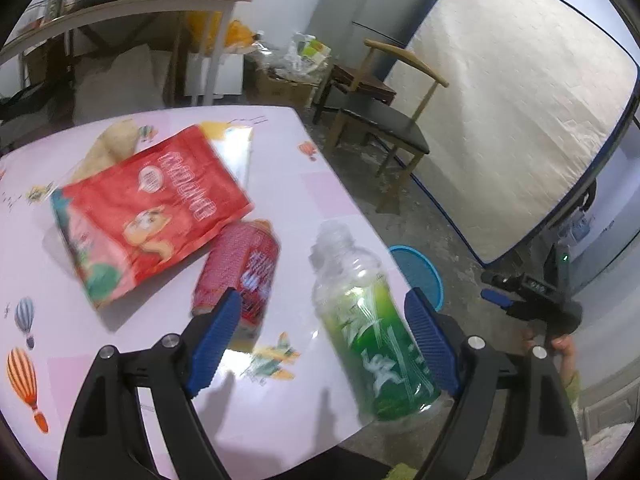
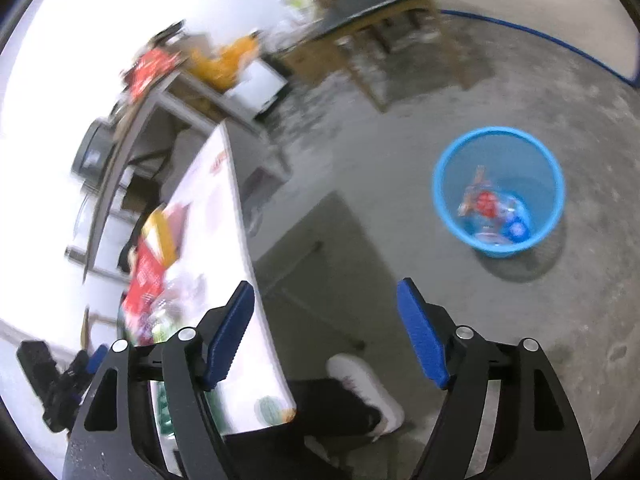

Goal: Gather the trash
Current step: 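Move both tools back to the table toward the red can and green bottle, then grasp the red can with the left tool while the right tool grasps the green bottle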

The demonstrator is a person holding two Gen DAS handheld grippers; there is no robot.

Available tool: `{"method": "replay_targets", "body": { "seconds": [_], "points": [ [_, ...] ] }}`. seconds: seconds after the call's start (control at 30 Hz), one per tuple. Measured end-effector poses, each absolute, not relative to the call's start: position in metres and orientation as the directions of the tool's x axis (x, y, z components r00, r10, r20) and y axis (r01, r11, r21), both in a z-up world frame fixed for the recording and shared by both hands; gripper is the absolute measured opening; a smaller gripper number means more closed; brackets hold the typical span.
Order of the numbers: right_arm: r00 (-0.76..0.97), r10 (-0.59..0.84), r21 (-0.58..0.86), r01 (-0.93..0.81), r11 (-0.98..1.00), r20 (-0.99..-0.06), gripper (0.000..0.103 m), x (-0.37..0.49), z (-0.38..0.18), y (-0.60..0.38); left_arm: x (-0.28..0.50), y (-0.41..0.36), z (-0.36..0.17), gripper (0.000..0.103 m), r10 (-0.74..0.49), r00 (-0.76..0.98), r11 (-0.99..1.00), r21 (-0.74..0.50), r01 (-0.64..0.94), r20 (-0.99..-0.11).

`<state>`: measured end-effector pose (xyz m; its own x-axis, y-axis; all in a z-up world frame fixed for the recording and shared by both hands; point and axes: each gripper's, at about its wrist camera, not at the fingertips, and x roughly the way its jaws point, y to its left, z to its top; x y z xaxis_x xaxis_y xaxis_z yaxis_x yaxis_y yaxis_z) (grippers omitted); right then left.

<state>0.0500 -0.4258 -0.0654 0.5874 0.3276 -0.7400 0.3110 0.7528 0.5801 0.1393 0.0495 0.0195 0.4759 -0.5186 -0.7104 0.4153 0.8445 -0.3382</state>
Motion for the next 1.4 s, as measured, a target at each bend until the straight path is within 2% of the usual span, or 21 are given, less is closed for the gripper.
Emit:
{"method": "replay_targets", "body": {
  "seconds": [0.27,0.43,0.63,0.77,0.97,1.17,1.2,1.33,1.4],
  "points": [
    [0.536,0.453,0.606,0.143,0.782,-0.712,0.076,0.073,-0.049,-0.348,0.120,0.076,-0.002,0.083,-0.493,0.503,0.866,-0.343,0.363,-0.710],
    [0.487,0.512,0.614,0.065,0.786,-0.707,0.076,0.085,-0.045,-0.307,0.114,0.094,-0.022,0.083,-0.513,0.490,0.858,-0.415,0.301,-0.705],
    [0.441,0.517,0.583,0.020,0.812,-0.734,0.076,0.097,-0.045,-0.271,0.127,0.099,-0.034,0.083,-0.525,0.495,0.850,-0.458,0.260,-0.693],
    [0.430,0.506,0.563,0.007,0.827,-0.748,0.076,0.101,-0.044,-0.259,0.148,0.095,-0.029,0.083,-0.533,0.501,0.846,-0.444,0.297,-0.682],
    [0.420,0.488,0.539,0.003,0.843,-0.765,0.076,0.109,-0.046,-0.246,0.183,0.070,-0.036,0.083,-0.463,0.467,0.880,-0.326,0.345,-0.754],
    [0.409,0.487,0.535,0.004,0.845,-0.772,0.076,0.111,-0.051,-0.244,0.181,0.056,-0.058,0.083,-0.365,0.518,0.917,-0.203,0.343,-0.774],
    [0.407,0.487,0.535,0.006,0.845,-0.773,0.076,0.112,-0.052,-0.243,0.180,0.053,-0.061,0.082,-0.336,0.536,0.927,-0.170,0.335,-0.774],
    [0.403,0.493,0.539,0.001,0.842,-0.771,0.076,0.113,-0.052,-0.241,0.176,0.046,-0.064,0.064,-0.296,0.575,0.936,-0.112,0.333,-0.762],
    [0.403,0.495,0.542,0.001,0.841,-0.769,0.076,0.112,-0.052,-0.242,0.173,0.045,-0.061,0.064,-0.278,0.597,0.941,-0.089,0.325,-0.752]
  ]
}}
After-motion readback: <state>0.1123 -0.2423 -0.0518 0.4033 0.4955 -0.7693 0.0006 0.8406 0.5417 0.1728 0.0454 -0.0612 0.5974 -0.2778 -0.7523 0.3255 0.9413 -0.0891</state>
